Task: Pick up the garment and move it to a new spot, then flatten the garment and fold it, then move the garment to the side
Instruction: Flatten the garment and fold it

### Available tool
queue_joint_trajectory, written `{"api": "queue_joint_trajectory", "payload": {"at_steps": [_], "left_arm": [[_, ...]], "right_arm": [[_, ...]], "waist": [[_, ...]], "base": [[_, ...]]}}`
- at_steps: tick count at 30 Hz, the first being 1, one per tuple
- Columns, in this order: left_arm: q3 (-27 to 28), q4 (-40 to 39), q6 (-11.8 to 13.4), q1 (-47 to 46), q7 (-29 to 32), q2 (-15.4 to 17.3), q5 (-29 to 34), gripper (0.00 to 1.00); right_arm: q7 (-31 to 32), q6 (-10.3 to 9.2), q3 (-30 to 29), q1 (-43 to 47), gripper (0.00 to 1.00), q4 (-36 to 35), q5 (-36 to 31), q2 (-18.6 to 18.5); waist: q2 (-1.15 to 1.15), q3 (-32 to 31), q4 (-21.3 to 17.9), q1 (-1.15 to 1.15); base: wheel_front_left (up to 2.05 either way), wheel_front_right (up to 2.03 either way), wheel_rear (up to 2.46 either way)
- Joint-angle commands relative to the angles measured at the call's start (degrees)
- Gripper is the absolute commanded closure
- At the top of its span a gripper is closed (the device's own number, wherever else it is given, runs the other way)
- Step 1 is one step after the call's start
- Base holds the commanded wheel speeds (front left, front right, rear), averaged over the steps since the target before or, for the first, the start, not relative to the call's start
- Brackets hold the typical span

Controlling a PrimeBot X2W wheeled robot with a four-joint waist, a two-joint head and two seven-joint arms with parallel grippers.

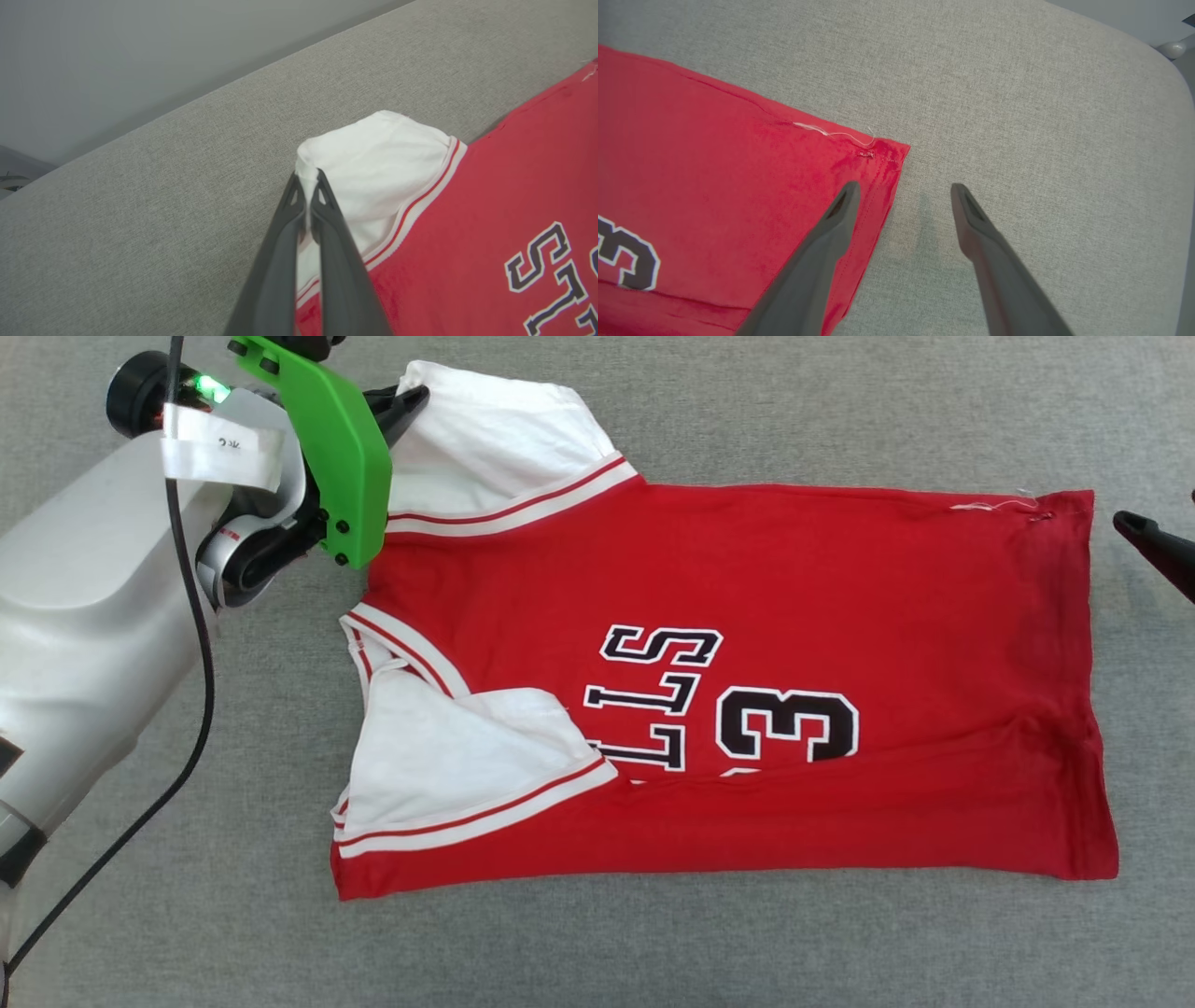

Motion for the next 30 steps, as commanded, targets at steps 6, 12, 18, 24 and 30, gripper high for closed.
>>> {"api": "queue_joint_trajectory", "payload": {"at_steps": [6,12,18,24,30], "left_arm": [[0.38,-1.75,0.83,2.19,-2.98,-0.72,0.16,1.00],[0.69,-3.05,1.42,1.69,-4.25,-1.18,0.71,1.00],[0.93,-3.70,1.60,1.39,-5.22,-1.53,0.97,1.00],[1.14,-2.87,1.81,2.95,-7.14,-0.94,0.81,1.00],[0.84,-2.61,1.99,6.38,-9.19,-0.14,0.53,1.00]], "right_arm": [[3.59,-0.05,3.40,-5.49,0.00,6.57,-2.04,0.05],[2.07,-0.05,6.80,-8.94,0.00,14.07,-3.44,3.43],[0.80,-0.05,12.39,-9.05,0.00,20.89,-4.41,4.60],[-5.90,-0.05,14.78,-9.52,1.00,22.90,-1.40,3.31],[-15.75,-0.05,15.45,-7.76,1.00,19.54,-0.59,2.06]], "waist": [[0.00,1.25,2.71,0.00],[0.00,2.95,3.99,0.00],[0.00,3.71,4.81,0.00],[0.00,1.20,4.23,0.00],[0.00,-3.41,3.69,0.00]], "base": [[0.00,0.00,0.00],[0.00,0.00,0.00],[0.00,0.00,0.00],[0.00,0.00,0.00],[0.00,0.00,0.00]]}}
